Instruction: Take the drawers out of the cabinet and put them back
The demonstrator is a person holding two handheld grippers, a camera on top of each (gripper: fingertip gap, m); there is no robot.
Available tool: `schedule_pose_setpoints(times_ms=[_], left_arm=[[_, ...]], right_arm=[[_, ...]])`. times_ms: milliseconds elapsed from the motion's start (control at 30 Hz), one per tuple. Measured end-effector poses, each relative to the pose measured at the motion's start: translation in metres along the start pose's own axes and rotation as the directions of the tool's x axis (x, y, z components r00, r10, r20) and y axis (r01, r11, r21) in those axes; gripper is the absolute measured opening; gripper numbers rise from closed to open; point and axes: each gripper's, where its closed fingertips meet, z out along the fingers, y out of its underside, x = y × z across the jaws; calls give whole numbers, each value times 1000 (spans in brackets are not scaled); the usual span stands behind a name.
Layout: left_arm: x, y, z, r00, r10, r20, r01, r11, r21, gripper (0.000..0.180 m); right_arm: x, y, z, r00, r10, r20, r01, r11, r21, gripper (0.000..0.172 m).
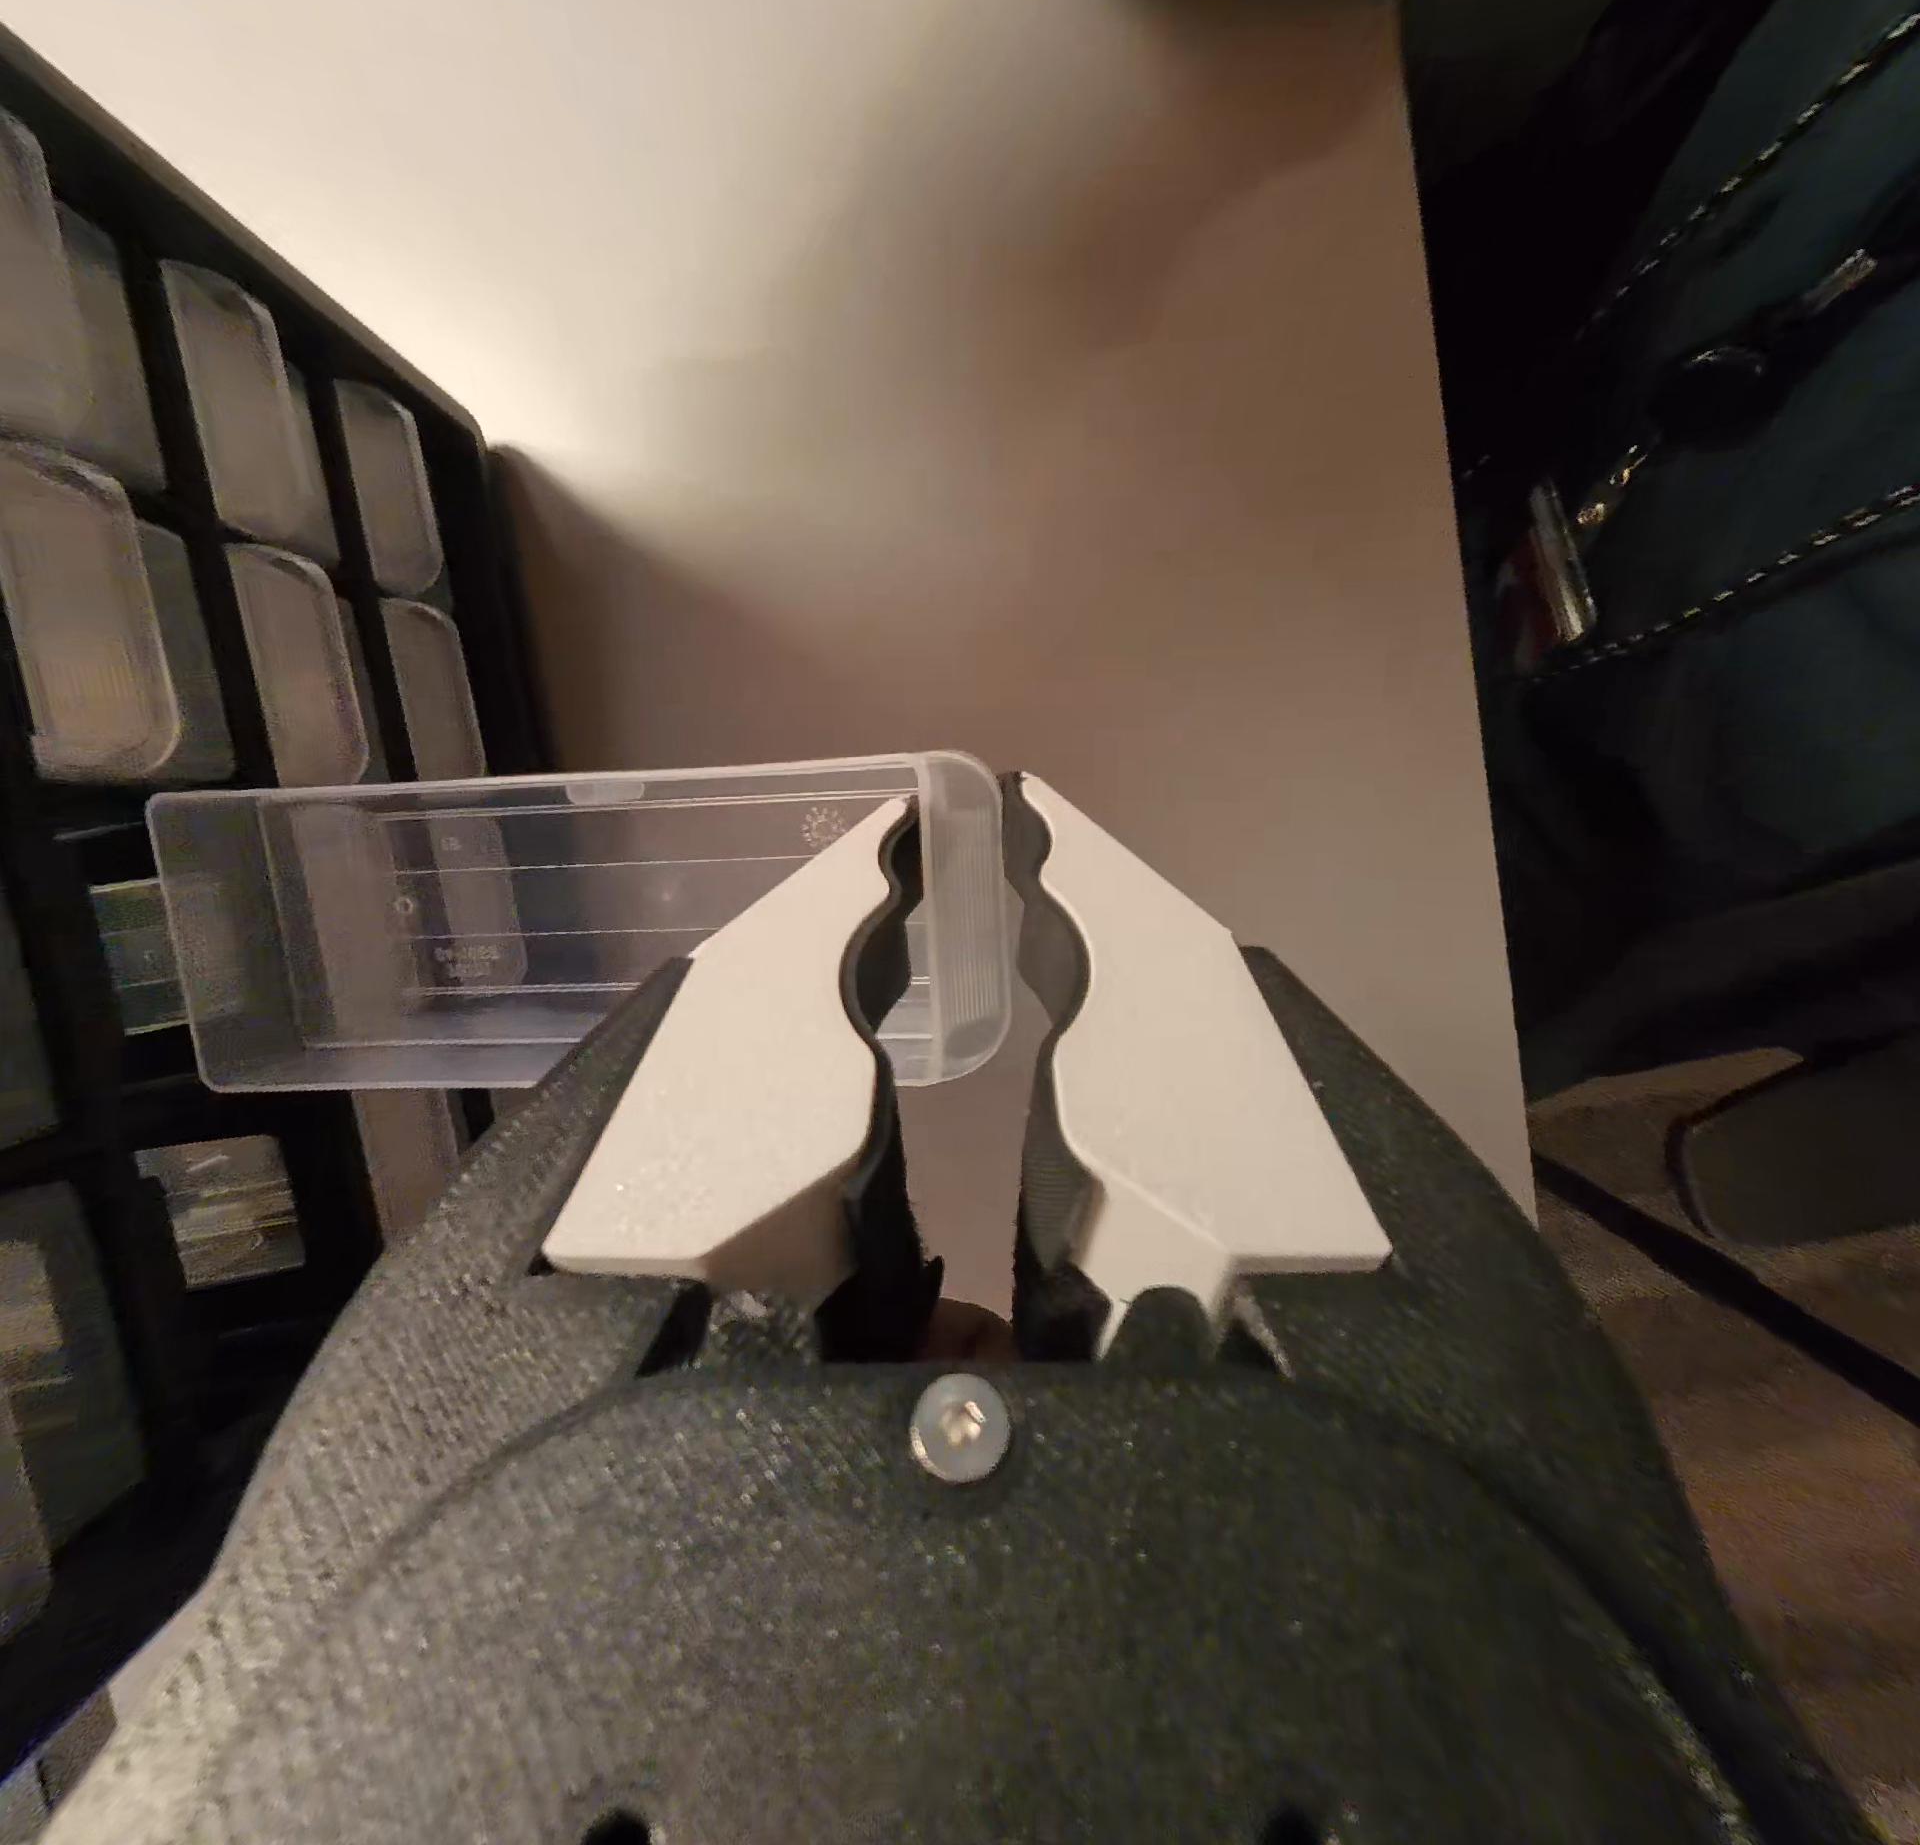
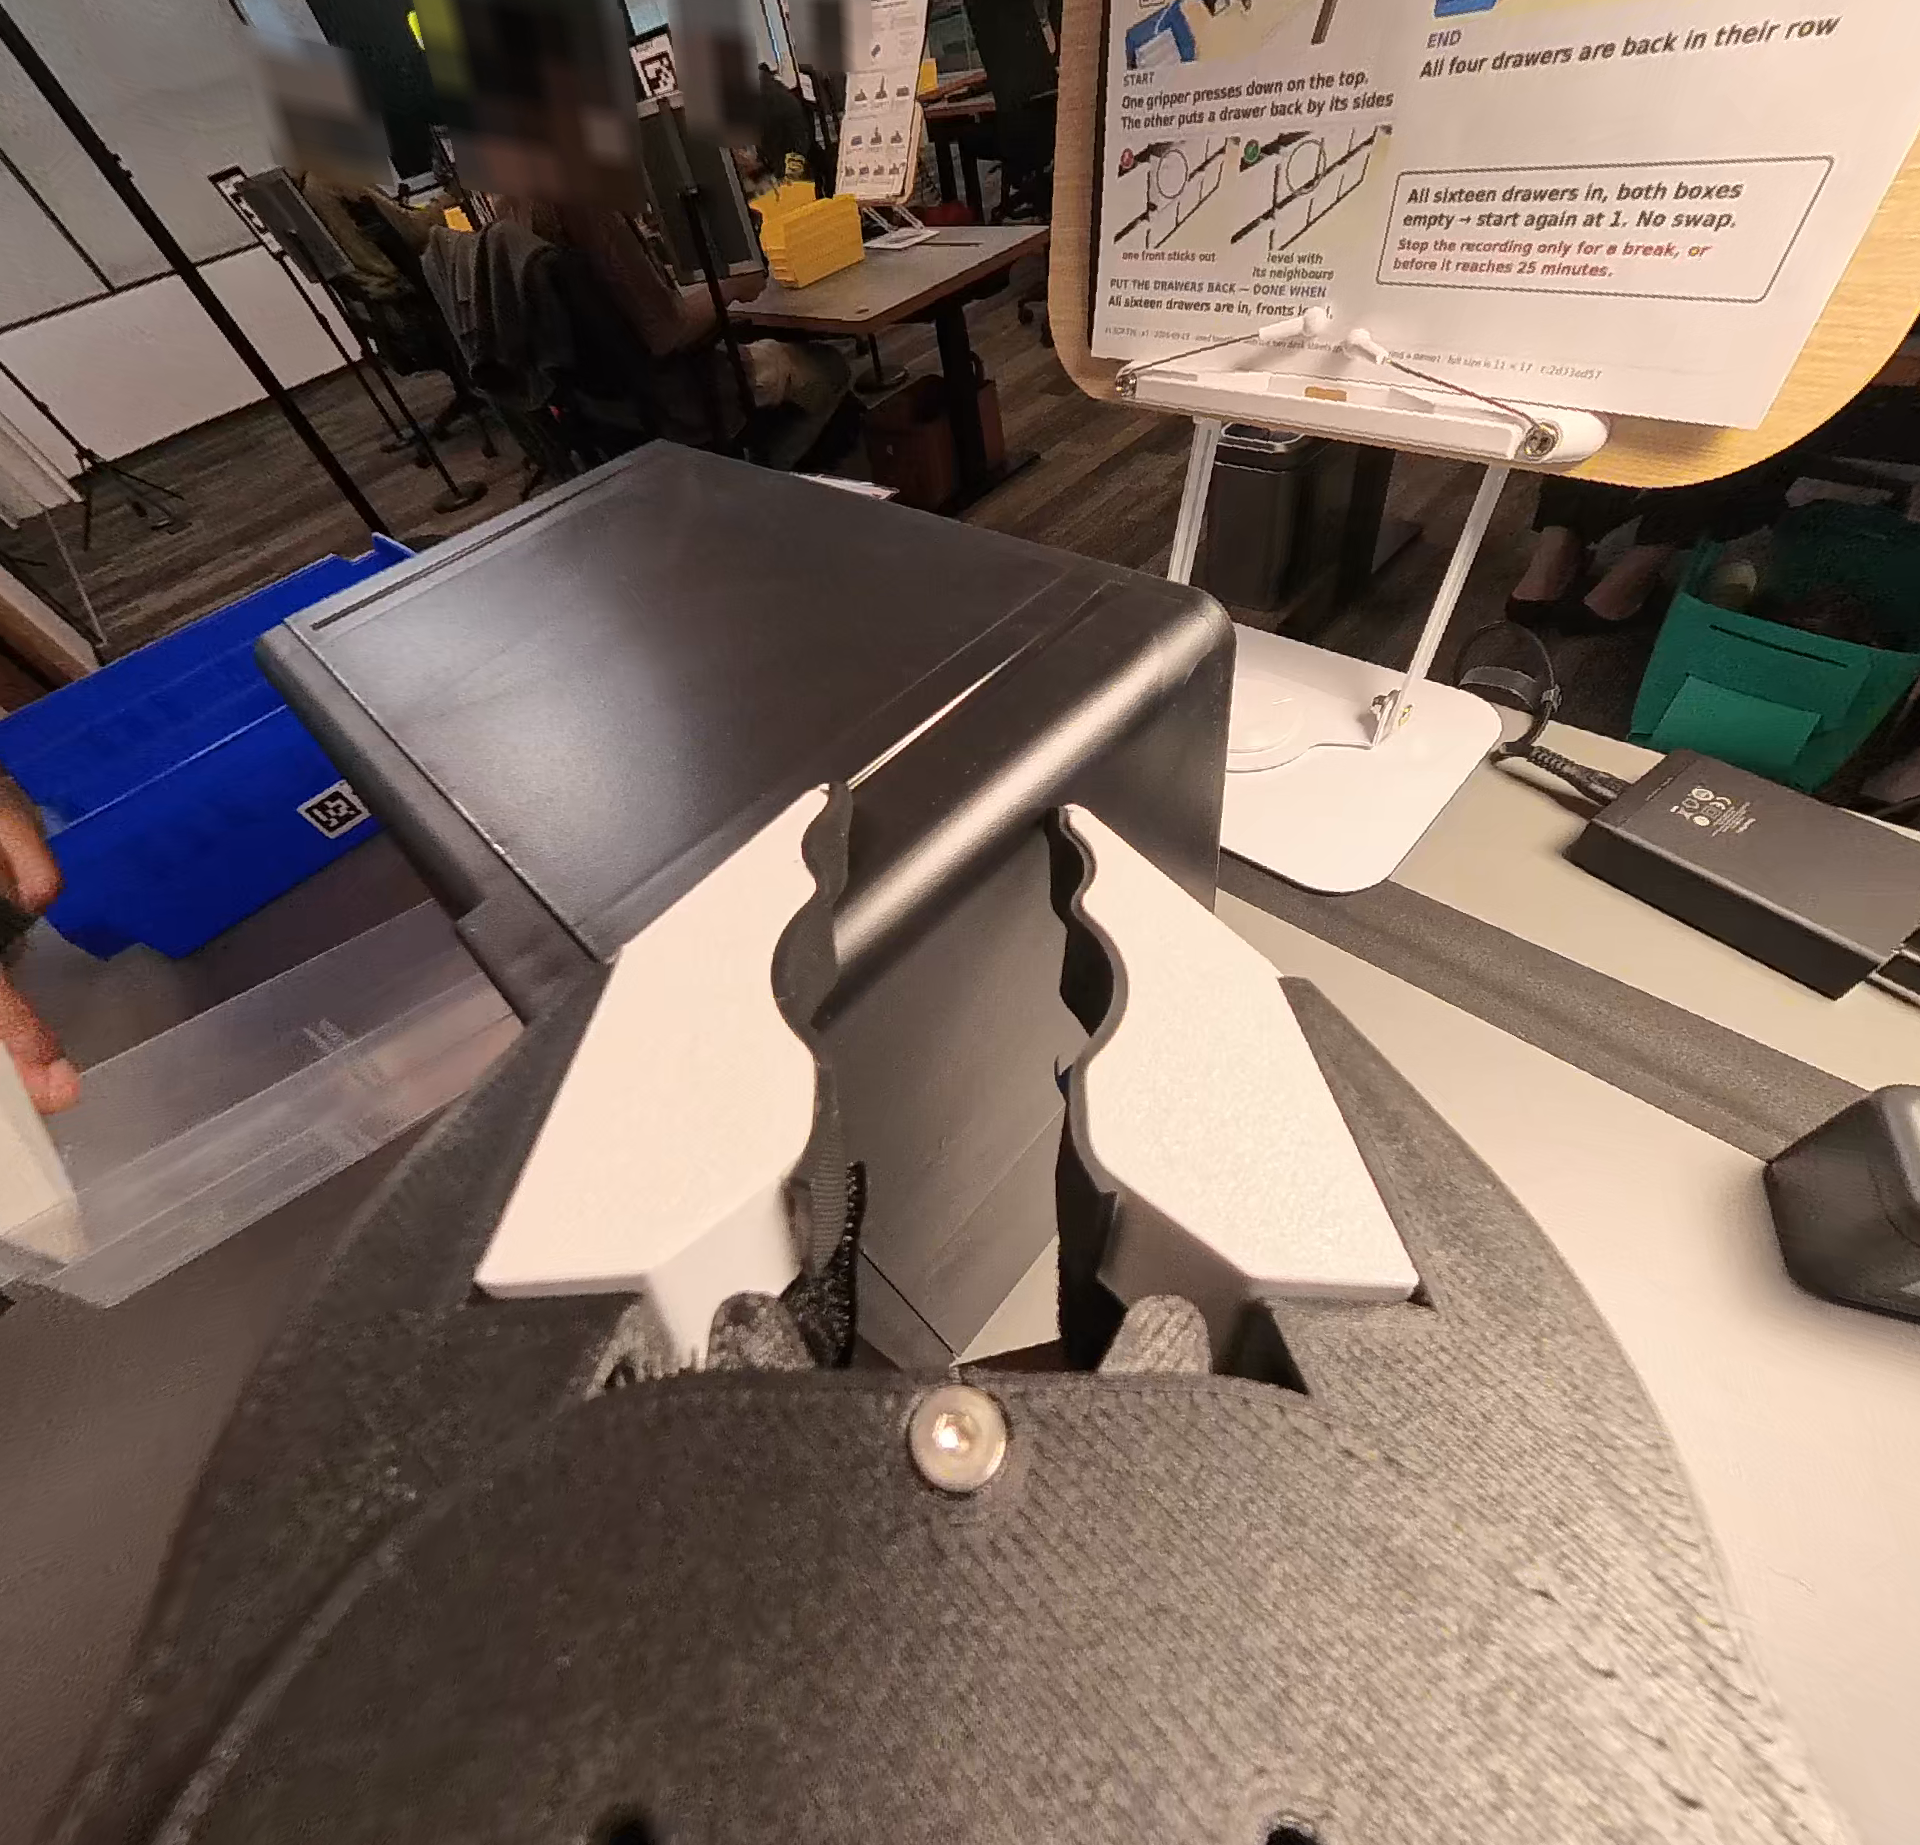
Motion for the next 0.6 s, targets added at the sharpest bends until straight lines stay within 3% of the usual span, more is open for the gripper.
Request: schedule_pose_setpoints(times_ms=[167, 367, 600], left_arm=[[-12, -9, -3, 998, -57, -31, 57, 998, -17, 15], [-19, -17, -16, 999, -33, 21, 33, 999, -14, 16], [-37, 6, -1, 988, 39, 151, -22, 994, -111, 16]], right_arm=[[0, 0, 0, 1000, 5, 8, -5, 1000, 0, 42], [0, 0, 0, 1000, 6, 10, -6, 1000, 0, 42], [-1, 0, 0, 1000, 1, 2, -1, 1000, 0, 41]])
